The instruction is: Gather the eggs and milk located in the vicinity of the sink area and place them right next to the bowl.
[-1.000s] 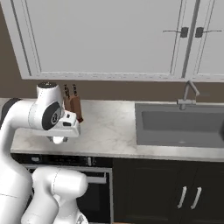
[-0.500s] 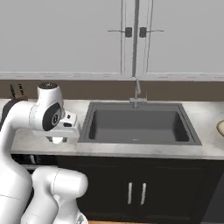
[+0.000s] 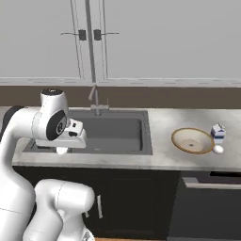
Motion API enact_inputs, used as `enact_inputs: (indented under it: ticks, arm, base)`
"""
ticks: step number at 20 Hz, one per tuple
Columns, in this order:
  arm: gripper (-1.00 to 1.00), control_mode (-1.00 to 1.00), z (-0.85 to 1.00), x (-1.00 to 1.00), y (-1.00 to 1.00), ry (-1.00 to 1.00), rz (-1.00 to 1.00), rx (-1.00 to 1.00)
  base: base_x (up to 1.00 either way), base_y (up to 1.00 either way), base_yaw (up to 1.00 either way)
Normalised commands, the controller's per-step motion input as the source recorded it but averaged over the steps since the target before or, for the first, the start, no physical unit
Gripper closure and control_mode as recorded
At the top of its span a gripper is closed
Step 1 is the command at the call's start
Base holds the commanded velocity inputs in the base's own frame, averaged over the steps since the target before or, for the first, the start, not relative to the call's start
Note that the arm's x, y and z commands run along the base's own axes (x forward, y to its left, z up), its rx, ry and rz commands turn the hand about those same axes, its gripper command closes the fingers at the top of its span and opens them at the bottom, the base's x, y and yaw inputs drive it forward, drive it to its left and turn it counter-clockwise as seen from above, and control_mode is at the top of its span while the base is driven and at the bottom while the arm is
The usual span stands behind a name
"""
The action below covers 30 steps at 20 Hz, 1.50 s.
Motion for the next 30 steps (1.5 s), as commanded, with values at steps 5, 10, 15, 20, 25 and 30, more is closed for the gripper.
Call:
enact_inputs:
  ticks: [5, 10, 15, 20, 25, 30]
  arm:
    - [1.00, 1.00, 0.00, 0.00, 0.00, 0.00, 0.00, 0.00]
    - [1.00, 1.00, 0.00, 0.00, 0.00, 0.00, 0.00, 0.00]
    - [1.00, 1.00, 0.00, 0.00, 0.00, 0.00, 0.00, 0.00]
    - [1.00, 1.00, 0.00, 0.00, 0.00, 0.00, 0.00, 0.00]
    - [1.00, 1.00, 0.00, 0.00, 0.00, 0.00, 0.00, 0.00]
    - [1.00, 1.00, 0.00, 0.00, 0.00, 0.00, 0.00, 0.00]
  base:
    - [0.42, -1.00, 0.00]
    - [0.48, -1.00, 0.00]
    - [0.16, -0.79, -0.18]
    - [0.25, -0.61, -0.22]
    - [0.41, -0.13, 0.04]
    - [-0.30, 0.21, 0.19]
